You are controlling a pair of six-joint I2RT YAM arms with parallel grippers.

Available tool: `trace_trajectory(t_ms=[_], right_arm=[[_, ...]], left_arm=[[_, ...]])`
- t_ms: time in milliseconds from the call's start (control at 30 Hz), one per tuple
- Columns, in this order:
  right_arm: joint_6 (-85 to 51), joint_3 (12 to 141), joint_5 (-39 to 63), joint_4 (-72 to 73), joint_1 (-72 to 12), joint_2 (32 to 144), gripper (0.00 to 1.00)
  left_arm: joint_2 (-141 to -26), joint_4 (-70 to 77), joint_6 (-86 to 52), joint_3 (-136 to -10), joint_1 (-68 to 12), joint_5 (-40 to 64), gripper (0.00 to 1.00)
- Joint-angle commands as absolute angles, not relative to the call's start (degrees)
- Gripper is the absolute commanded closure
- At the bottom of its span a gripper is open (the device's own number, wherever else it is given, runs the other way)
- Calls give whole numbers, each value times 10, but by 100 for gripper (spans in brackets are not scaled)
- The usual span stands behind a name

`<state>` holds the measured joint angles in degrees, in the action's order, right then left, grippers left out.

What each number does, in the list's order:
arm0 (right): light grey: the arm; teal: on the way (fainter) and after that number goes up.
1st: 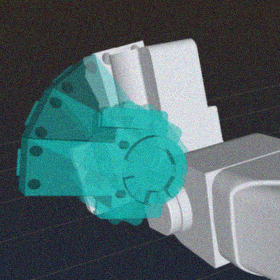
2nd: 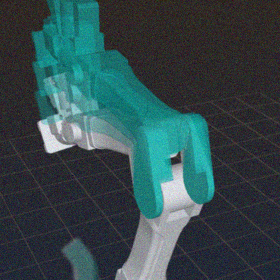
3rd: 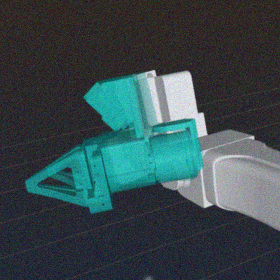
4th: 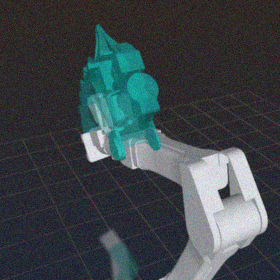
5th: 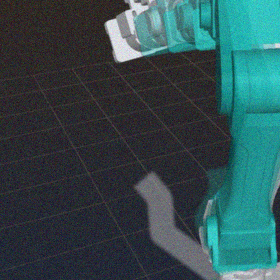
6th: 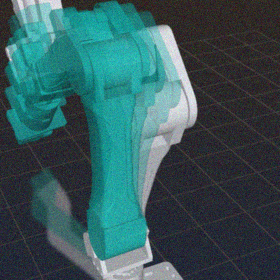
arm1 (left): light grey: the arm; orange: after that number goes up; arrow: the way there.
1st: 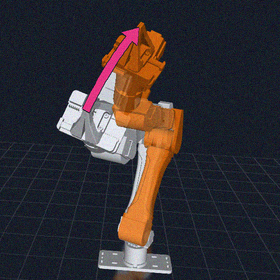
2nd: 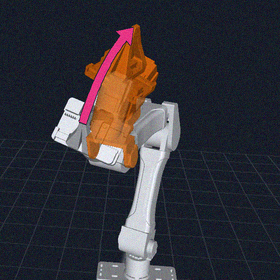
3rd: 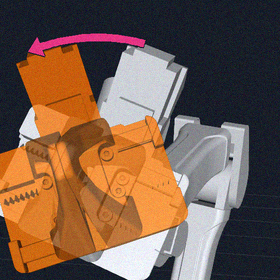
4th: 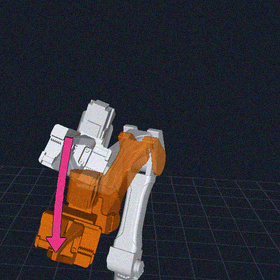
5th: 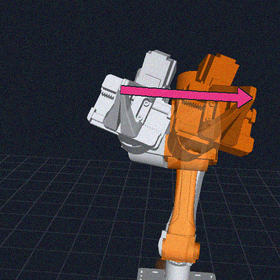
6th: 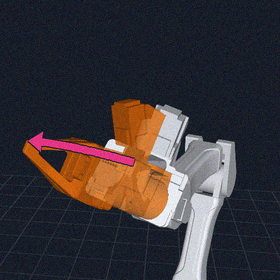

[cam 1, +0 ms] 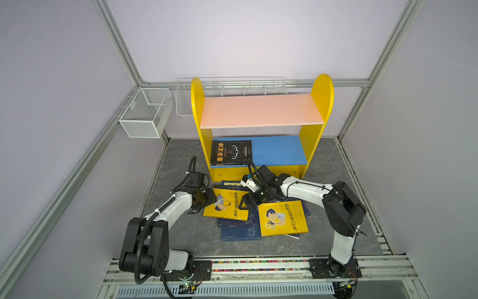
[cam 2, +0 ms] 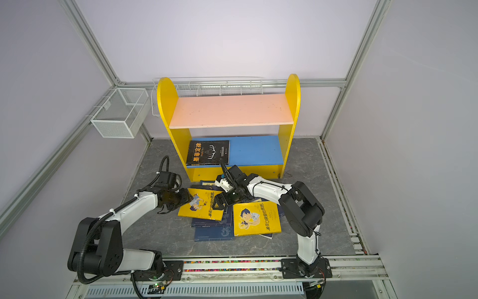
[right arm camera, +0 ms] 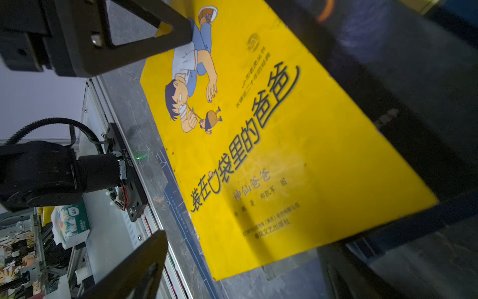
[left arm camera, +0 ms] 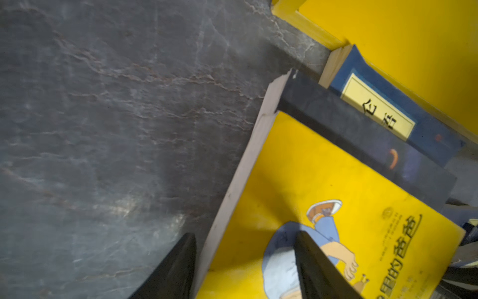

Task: Stacking books/files
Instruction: Pick up the book from the books.

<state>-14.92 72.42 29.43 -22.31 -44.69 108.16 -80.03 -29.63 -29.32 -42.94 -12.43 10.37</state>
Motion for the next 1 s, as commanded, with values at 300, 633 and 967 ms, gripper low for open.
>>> trace_trajectory(t_ms=[300,633,967], right_arm=[[-207,672,296,-141,-405,1058,8],[-241,664,260,-134,-379,1062,10],[-232,641,316,-70,-391,1012,32]], left_arm=[[-829,-367,-255,-461,-200,150,75],[-829,-365,-253,-461,-209,175,88],[-825,-360,-254,-460,-210,181,100]])
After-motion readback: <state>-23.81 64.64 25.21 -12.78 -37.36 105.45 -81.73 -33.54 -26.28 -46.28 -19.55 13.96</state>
